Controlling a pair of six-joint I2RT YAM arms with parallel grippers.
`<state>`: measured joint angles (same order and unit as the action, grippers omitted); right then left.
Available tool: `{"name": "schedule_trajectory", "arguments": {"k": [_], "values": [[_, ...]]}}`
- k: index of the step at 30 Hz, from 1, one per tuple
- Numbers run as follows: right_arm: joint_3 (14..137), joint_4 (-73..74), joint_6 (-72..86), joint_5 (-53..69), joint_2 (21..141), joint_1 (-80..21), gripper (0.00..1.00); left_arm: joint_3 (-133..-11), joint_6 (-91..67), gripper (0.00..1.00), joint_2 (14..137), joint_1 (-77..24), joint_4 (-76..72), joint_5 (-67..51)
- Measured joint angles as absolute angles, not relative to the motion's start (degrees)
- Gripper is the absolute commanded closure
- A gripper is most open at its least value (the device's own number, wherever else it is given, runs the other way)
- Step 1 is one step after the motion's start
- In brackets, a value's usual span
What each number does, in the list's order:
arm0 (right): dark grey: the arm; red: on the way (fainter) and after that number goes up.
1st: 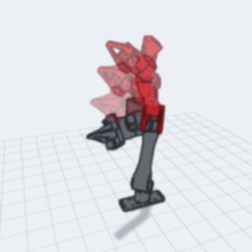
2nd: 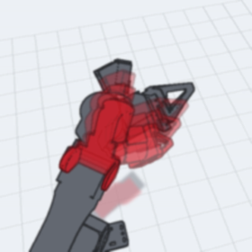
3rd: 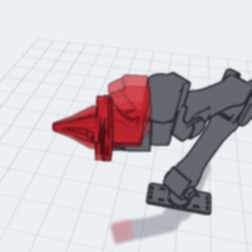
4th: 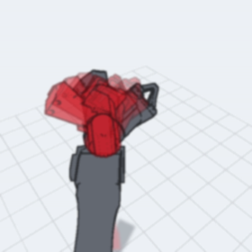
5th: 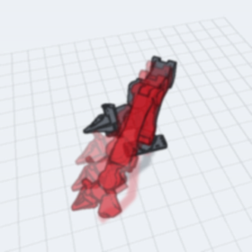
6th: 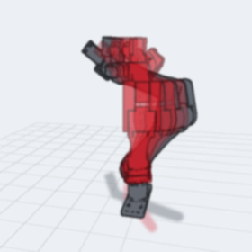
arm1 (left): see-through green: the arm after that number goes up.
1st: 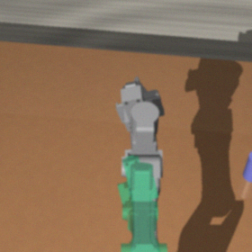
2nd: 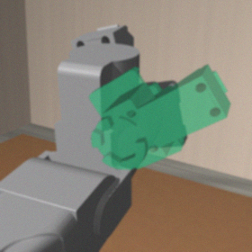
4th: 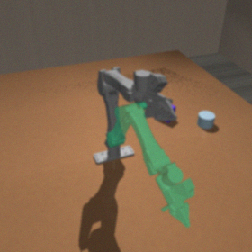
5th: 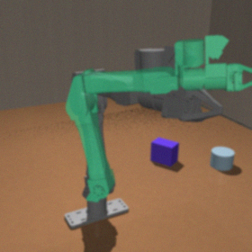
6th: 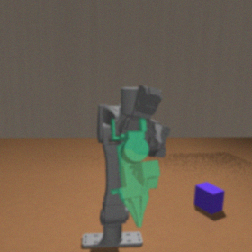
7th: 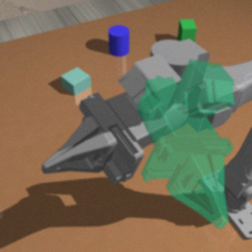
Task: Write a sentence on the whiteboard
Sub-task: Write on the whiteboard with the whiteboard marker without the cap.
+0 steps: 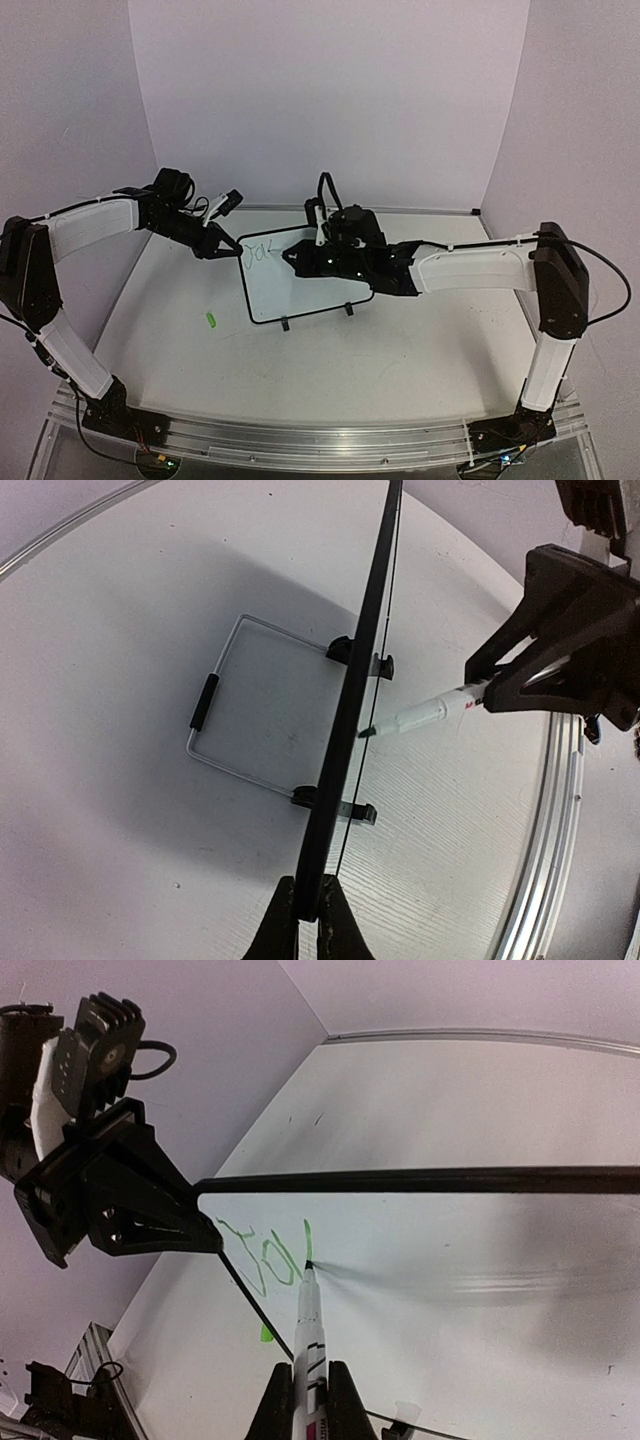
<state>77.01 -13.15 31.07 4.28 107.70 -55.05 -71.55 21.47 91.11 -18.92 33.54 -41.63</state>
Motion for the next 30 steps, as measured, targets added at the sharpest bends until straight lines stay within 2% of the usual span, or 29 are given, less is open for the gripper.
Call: {"name": "schedule_trajectory", "arguments": {"k": [15,30], "values": [[76.8,-12.8,32.1,9.5,111.2,-55.5,1.0,-71.5,21.4,1.0,91.1,-18.9,33.5,-41.5],[75.8,-12.9,30.1,11.0,108.9,-55.2,1.0,-71.5,21.5,1.0,91.0,-19.0,33.6,-41.5]]}}
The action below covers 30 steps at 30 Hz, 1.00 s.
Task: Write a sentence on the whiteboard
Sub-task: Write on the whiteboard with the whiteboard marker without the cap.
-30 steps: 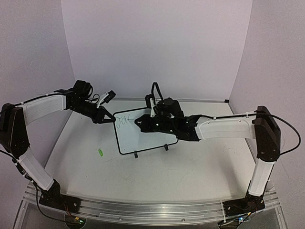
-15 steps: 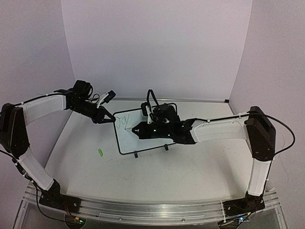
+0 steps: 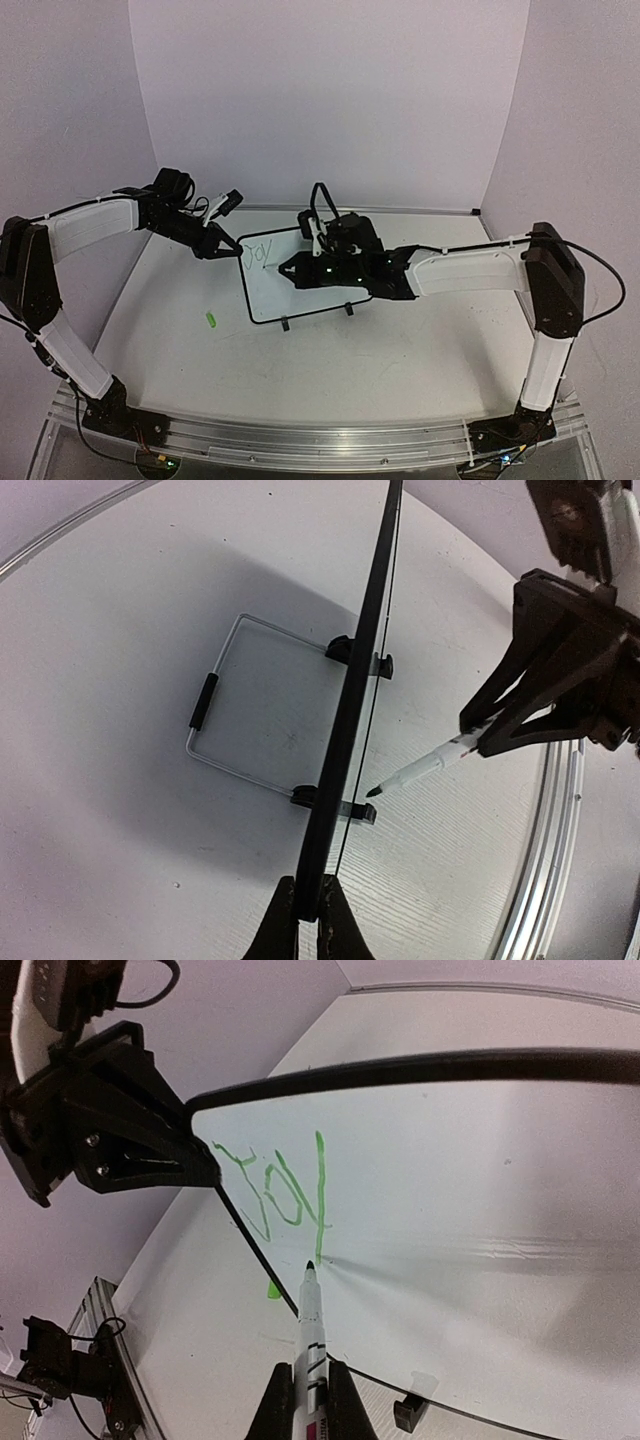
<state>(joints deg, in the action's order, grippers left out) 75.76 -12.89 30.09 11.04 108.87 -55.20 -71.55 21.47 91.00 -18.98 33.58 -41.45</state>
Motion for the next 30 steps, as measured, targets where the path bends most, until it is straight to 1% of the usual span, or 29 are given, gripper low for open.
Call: {"name": "schedule_trajectory", "arguments": {"k": [11,21,30], "values": [[72.8,-12.8,28.5,11.6,99.7,-54.2,1.0,-71.5,21.5,1.0,90.9,-19.1,33.6,-41.4],[70.3,-11.8,27.4,14.1,99.3,-48.7,1.0,-71.5,21.5,1.0,90.9,-19.1,33.6,-41.3],[70.4,-11.9,26.5,15.1,99.4,-48.6,1.0,-71.5,21.5,1.0,90.9,-19.1,33.6,-41.3]]}}
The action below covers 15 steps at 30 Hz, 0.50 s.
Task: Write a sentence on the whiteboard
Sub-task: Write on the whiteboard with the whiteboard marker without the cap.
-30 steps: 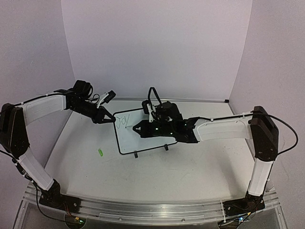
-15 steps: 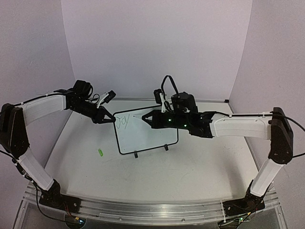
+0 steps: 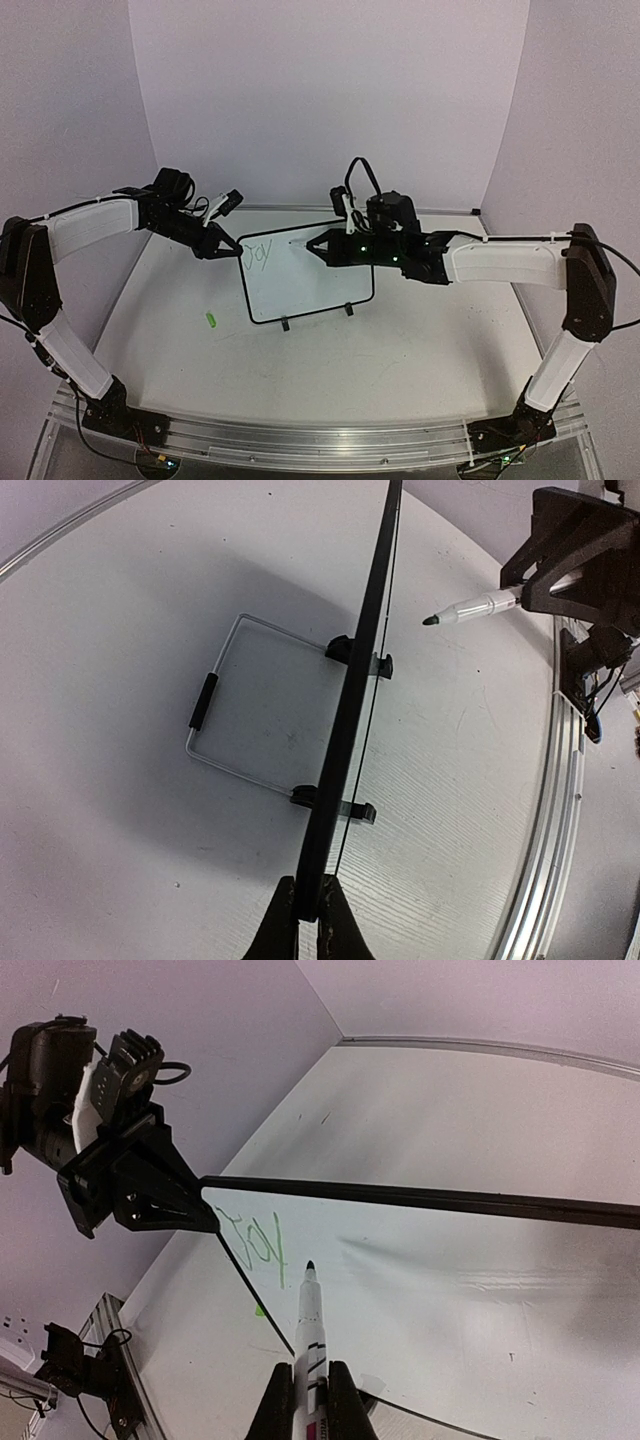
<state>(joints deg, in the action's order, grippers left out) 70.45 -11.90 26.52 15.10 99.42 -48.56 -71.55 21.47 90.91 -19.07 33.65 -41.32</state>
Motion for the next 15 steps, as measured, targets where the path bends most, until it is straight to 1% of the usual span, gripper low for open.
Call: {"name": "schedule_trajectory", "arguments": {"k": [15], "values": [[72.8,-11.9,27.1,15.0,103.1,-48.6,1.0,-71.5,21.5,1.0,90.9,-19.1,33.6,-41.3]]}}
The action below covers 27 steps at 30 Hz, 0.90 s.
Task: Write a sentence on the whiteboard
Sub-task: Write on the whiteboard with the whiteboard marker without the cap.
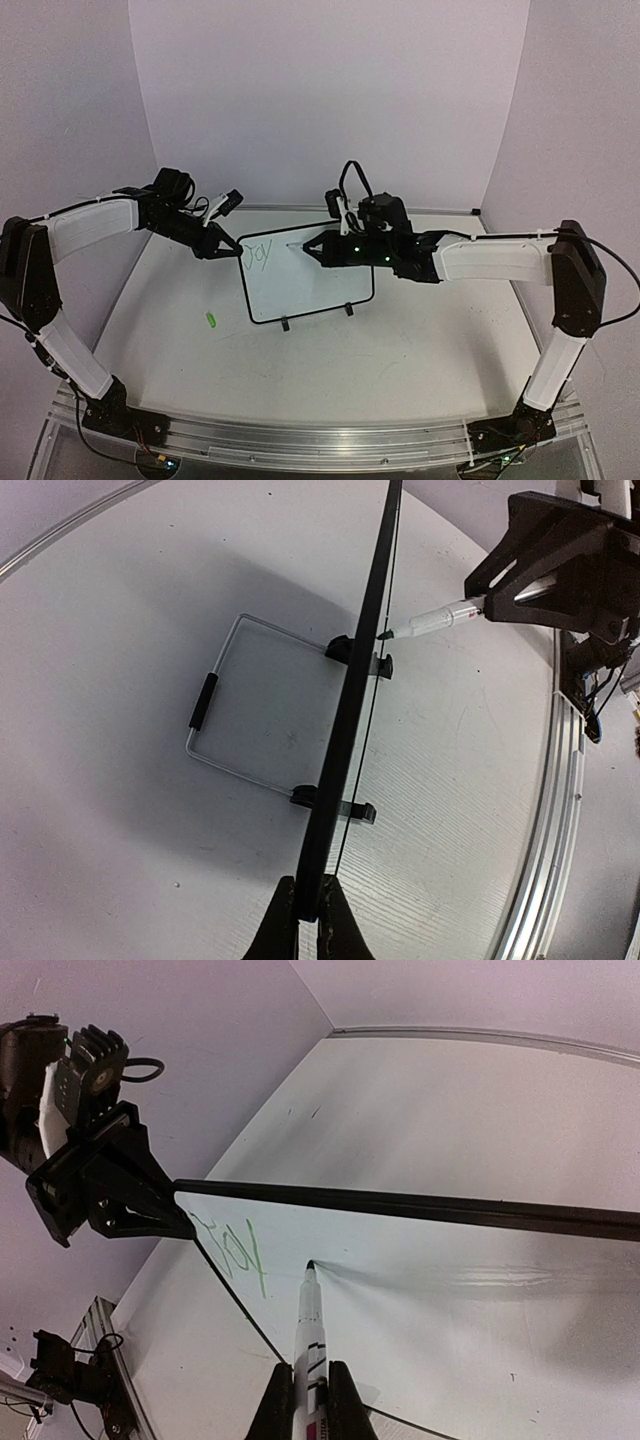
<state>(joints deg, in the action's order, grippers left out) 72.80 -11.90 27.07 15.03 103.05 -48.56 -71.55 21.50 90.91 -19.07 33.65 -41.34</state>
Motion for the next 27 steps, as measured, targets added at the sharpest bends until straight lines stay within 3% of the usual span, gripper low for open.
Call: {"name": "schedule_trajectory", "arguments": {"k": [27], "values": [[71.1,-11.8,29.6,14.8,103.2,-48.6,1.0,-71.5,21.5,1.0,90.9,-19.1,33.6,-41.3]]}}
